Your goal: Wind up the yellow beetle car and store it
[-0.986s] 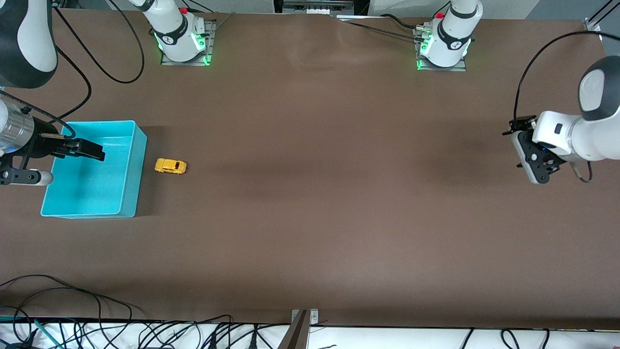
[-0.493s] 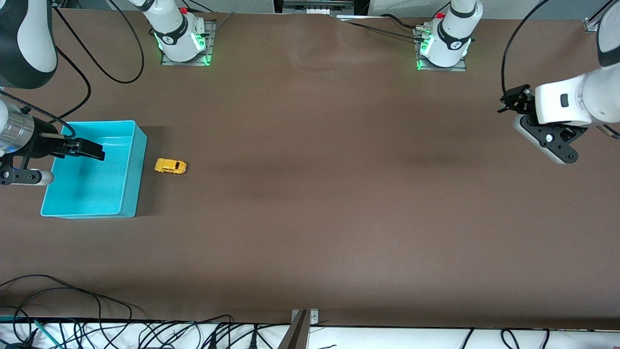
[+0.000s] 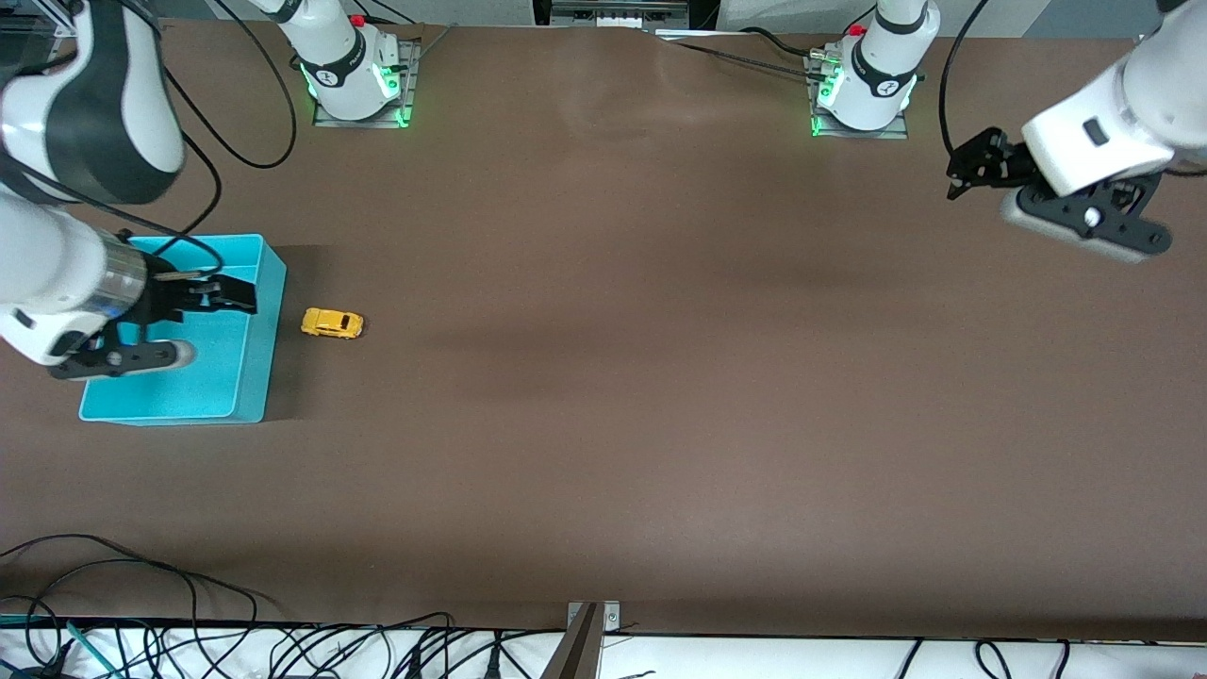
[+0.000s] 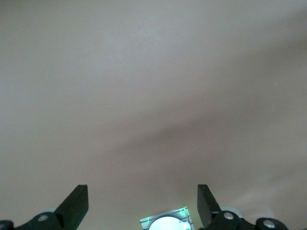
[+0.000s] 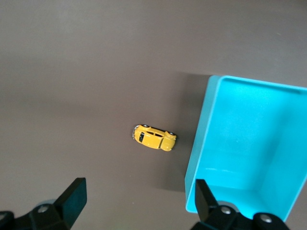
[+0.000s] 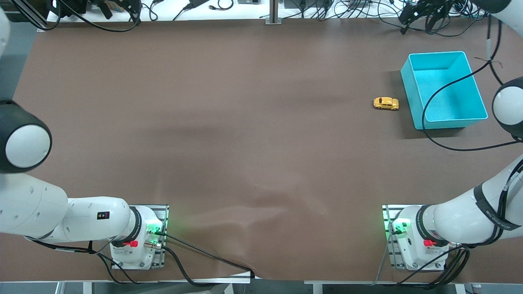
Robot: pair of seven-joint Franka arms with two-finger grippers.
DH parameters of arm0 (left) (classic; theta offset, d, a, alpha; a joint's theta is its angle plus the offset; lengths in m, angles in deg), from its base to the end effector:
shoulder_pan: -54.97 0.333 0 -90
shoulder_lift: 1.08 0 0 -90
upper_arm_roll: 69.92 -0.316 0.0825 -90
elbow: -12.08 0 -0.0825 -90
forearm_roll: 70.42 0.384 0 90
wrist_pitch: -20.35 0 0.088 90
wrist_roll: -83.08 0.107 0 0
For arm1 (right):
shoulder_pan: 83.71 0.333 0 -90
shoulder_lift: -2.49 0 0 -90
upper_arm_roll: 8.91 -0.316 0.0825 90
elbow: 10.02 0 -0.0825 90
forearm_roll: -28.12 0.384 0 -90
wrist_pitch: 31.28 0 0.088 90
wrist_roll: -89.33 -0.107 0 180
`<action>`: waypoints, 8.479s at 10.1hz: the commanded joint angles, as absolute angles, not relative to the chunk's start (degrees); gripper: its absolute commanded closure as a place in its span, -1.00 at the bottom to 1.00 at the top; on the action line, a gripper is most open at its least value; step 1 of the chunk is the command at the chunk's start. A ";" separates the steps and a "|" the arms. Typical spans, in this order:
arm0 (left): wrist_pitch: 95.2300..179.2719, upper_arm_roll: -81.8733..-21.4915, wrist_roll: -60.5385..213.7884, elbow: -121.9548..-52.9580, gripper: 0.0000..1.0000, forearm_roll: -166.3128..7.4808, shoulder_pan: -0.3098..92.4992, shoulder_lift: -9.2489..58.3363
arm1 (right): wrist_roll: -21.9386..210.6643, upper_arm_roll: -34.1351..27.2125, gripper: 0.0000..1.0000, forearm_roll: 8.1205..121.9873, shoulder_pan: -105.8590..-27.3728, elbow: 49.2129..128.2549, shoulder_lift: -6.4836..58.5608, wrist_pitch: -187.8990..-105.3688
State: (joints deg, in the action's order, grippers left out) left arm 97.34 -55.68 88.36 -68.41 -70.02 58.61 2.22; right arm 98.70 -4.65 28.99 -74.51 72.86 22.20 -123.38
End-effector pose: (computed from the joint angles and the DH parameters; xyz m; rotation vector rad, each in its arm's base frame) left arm 0.5392 -0.0952 0.6515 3.1045 -0.4318 -0.1838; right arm 0.6408 0.0634 0.4787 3.1009 0.3894 -0.2858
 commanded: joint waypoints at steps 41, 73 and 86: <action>104.73 -63.24 80.62 -77.57 -1.00 -70.60 54.35 -4.94 | 165.51 9.43 1.00 27.33 -74.75 94.47 18.03 -144.55; 104.73 -63.33 80.70 -77.74 -1.00 -70.60 54.35 -5.03 | 108.36 9.90 -0.99 32.96 -73.62 68.46 20.86 -116.63; 104.73 -63.33 80.70 -77.74 -1.00 -70.60 54.35 -5.03 | 94.80 -4.43 -1.00 23.46 -79.85 84.99 7.41 -125.94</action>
